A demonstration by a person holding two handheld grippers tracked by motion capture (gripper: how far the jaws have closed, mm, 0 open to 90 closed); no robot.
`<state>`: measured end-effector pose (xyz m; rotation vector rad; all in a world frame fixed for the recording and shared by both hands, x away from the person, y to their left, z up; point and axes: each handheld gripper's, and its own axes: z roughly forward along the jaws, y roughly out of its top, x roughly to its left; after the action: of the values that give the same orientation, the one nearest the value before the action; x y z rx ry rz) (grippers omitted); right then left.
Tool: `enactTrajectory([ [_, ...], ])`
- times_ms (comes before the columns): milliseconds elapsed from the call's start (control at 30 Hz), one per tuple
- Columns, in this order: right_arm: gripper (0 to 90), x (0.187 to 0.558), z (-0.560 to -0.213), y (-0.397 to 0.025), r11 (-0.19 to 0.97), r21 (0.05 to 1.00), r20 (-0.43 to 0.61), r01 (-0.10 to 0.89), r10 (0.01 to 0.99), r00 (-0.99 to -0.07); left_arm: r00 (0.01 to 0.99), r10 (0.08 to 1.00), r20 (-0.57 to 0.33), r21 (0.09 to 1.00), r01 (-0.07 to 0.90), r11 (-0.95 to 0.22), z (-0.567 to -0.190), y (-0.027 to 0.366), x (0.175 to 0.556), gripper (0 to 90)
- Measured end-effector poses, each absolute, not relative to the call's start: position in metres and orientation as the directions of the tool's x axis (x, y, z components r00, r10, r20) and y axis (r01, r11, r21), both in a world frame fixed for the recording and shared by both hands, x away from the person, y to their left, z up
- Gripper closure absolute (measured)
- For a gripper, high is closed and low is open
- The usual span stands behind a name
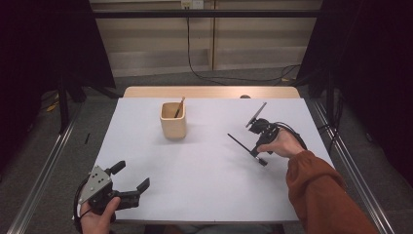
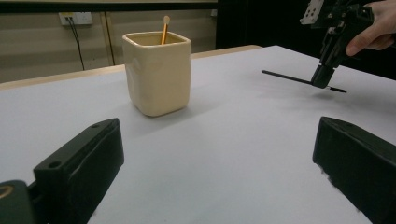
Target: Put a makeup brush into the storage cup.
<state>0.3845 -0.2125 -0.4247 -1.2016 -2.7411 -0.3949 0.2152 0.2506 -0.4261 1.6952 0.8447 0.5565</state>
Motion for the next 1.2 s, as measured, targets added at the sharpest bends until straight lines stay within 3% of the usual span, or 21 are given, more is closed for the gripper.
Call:
enactTrajectory([
  [467,86.3,0.376,-0.405,-0.218,0.634,0.349,0.191,0.690,0.672,-0.715,0.629,0.775,-0.056,0.959,0.251,-0.134,-0.426,0.251,0.215,1.9],
  [567,86.3,0.375,-0.401,-0.224,0.594,0.420,0.207,0.686,0.673,-0.710,0.629,0.775,-0.058,0.959,0.252,-0.133,-0.426,0.251,0.215,1.9],
  [933,86.3,0.370,-0.401,-0.227,0.552,0.497,0.186,0.669,0.685,-0.704,0.629,0.776,-0.058,0.958,0.253,-0.133,-0.426,0.251,0.216,1.9],
  [1200,86.3,0.367,-0.398,-0.233,0.473,0.606,0.203,0.639,0.685,-0.700,0.630,0.775,-0.058,0.958,0.253,-0.134,-0.426,0.251,0.216,2.0],
])
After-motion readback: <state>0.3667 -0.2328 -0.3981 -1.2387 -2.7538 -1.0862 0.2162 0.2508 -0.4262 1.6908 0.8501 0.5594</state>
